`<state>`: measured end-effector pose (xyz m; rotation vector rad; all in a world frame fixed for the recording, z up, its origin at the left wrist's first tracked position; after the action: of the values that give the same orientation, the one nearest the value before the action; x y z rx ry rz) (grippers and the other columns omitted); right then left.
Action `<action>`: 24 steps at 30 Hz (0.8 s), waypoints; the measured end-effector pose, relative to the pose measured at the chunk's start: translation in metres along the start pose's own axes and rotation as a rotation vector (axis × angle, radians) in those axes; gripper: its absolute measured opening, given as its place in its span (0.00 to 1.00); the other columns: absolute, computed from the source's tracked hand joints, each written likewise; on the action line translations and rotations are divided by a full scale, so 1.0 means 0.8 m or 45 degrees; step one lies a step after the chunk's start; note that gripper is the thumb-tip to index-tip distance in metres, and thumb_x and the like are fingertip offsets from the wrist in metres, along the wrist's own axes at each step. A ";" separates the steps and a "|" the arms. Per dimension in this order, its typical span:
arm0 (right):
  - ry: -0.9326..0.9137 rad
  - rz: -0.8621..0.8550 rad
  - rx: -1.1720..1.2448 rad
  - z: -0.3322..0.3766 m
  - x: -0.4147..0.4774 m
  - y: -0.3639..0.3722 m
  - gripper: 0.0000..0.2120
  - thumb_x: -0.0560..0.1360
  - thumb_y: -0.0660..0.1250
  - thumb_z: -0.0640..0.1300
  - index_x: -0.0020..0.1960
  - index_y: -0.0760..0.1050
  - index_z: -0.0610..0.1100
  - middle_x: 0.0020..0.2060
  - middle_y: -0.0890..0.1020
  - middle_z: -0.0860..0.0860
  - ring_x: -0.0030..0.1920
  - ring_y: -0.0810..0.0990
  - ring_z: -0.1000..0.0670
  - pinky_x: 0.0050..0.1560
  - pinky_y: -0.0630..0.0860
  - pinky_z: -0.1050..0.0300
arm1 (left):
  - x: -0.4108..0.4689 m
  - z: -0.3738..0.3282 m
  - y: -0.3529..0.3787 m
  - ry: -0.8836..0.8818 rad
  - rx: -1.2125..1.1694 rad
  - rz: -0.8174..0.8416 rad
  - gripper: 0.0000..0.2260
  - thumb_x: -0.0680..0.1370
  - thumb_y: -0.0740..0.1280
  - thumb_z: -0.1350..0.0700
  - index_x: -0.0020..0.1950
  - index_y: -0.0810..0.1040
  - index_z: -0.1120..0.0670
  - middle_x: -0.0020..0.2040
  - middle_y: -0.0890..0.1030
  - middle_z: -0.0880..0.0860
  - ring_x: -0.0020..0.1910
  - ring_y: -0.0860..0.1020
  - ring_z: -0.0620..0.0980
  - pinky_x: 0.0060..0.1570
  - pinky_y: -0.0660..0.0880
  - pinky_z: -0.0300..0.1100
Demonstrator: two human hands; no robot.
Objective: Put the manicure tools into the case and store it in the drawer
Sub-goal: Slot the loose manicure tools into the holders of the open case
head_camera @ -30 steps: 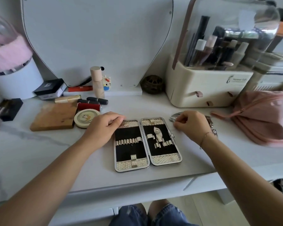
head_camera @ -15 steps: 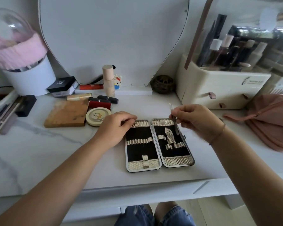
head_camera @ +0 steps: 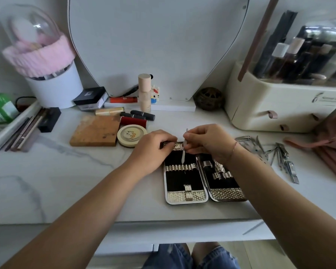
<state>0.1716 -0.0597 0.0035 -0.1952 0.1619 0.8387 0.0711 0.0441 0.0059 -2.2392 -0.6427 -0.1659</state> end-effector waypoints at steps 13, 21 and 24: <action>0.018 0.124 -0.573 0.002 0.003 0.000 0.07 0.71 0.72 0.44 0.36 0.79 0.42 0.17 0.69 0.55 0.19 0.63 0.57 0.19 0.59 0.67 | 0.001 0.000 0.000 0.027 0.017 -0.004 0.09 0.76 0.66 0.60 0.53 0.82 0.52 0.51 0.80 0.48 0.51 0.76 0.44 0.50 0.70 0.32; -0.116 0.052 -0.787 0.008 0.006 0.003 0.08 0.66 0.76 0.46 0.32 0.79 0.46 0.15 0.71 0.55 0.18 0.66 0.58 0.20 0.63 0.67 | 0.001 0.004 -0.002 -0.005 0.029 -0.046 0.08 0.75 0.68 0.58 0.53 0.82 0.52 0.48 0.77 0.50 0.48 0.75 0.45 0.44 0.68 0.30; -0.152 0.046 -0.802 0.009 0.005 0.003 0.07 0.66 0.76 0.46 0.33 0.79 0.48 0.16 0.73 0.57 0.18 0.68 0.59 0.20 0.63 0.70 | 0.000 0.005 -0.005 -0.037 0.037 -0.072 0.08 0.74 0.68 0.56 0.52 0.81 0.52 0.48 0.77 0.49 0.46 0.75 0.44 0.42 0.67 0.29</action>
<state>0.1731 -0.0534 0.0095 -0.7320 -0.2182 0.9156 0.0687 0.0489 0.0057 -2.2002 -0.7195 -0.1517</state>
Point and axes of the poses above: each hand's wrist, its own x-axis towards the middle knuckle, its own y-axis out of the palm, z = x × y, the point moved 7 cm from there along x, towards the middle knuckle
